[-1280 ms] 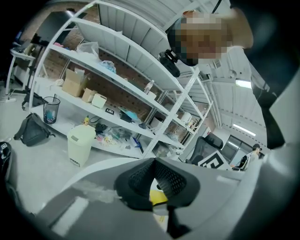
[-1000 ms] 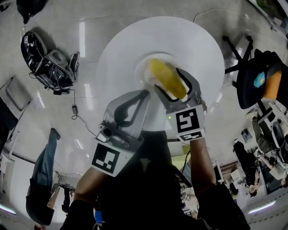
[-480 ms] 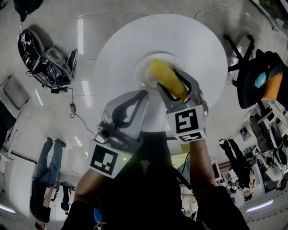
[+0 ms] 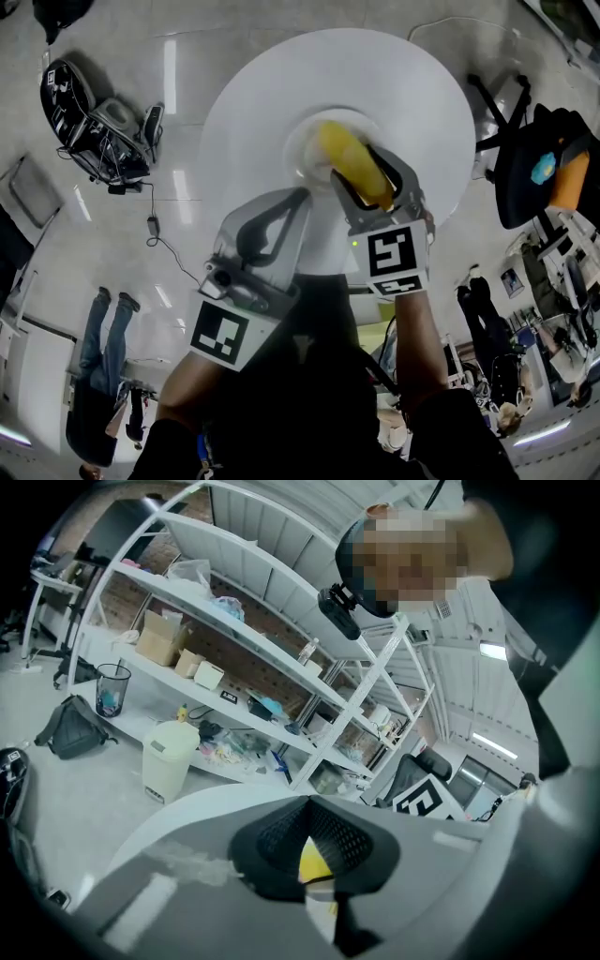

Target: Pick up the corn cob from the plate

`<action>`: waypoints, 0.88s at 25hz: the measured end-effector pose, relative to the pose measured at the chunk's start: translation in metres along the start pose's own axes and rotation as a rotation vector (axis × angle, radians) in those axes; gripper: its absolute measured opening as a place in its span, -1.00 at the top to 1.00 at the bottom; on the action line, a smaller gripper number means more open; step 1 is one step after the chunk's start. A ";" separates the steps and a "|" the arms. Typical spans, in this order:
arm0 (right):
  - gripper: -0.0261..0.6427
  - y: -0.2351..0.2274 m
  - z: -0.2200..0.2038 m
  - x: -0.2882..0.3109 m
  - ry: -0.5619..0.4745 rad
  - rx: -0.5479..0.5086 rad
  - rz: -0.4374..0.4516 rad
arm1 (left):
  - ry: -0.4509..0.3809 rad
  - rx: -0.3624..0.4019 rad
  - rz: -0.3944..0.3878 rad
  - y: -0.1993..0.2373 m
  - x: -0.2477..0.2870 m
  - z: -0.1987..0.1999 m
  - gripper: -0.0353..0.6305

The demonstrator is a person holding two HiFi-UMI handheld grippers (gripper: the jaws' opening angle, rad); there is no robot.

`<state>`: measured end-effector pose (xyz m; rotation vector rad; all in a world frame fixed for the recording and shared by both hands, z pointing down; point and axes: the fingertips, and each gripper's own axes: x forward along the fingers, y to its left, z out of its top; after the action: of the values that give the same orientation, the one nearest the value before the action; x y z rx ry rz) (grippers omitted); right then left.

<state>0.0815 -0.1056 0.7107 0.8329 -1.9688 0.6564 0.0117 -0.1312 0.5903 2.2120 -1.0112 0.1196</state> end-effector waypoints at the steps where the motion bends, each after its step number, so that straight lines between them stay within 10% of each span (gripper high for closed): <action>1: 0.16 0.000 0.000 -0.002 -0.004 0.009 0.000 | 0.000 0.002 -0.001 -0.001 -0.001 0.000 0.88; 22: 0.16 0.020 0.019 -0.060 -0.040 0.056 -0.074 | -0.077 0.057 0.021 -0.021 -0.045 0.045 0.88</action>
<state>0.0800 -0.0889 0.6470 0.9549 -1.9533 0.6588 -0.0133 -0.1209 0.5290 2.2730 -1.0852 0.0735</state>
